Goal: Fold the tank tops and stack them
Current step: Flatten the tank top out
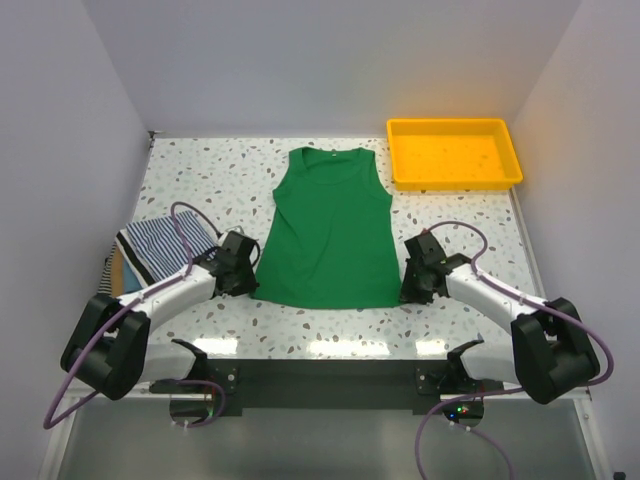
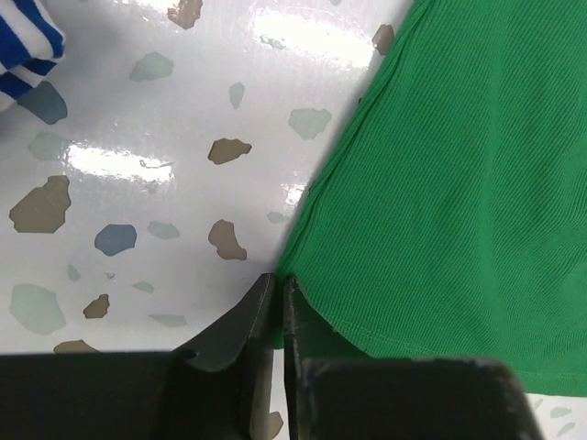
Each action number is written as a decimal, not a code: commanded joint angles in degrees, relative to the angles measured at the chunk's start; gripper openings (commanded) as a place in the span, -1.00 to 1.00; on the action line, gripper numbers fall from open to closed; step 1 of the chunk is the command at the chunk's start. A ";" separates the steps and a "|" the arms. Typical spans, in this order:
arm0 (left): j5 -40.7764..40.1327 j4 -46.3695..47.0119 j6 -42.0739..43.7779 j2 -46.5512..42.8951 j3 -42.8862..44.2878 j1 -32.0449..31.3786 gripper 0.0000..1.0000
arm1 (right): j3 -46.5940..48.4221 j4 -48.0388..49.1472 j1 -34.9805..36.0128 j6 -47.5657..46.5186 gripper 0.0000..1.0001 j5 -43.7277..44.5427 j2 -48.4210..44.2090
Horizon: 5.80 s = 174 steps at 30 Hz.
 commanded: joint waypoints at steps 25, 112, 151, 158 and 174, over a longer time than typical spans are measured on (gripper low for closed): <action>2.38 -11.54 4.46 -18.28 62.70 0.86 -1.00 | 67.90 -23.57 0.09 -8.85 -1.00 8.95 -14.60; 31.38 -9.00 -2.13 -21.09 59.39 15.72 -1.00 | 86.72 -33.23 -8.43 -11.93 -1.00 -3.36 -10.81; 54.76 25.46 -9.25 8.11 43.19 33.21 -1.00 | 59.01 -7.40 -8.96 -8.15 -1.00 -10.48 10.40; 51.17 18.28 0.22 -2.35 9.69 28.30 -1.00 | 20.36 -5.55 -9.22 -4.73 -1.00 -10.30 2.29; 39.03 2.98 -6.26 -22.75 -15.31 22.66 -1.00 | 1.49 -16.26 -9.57 -1.91 -1.00 -9.87 -2.20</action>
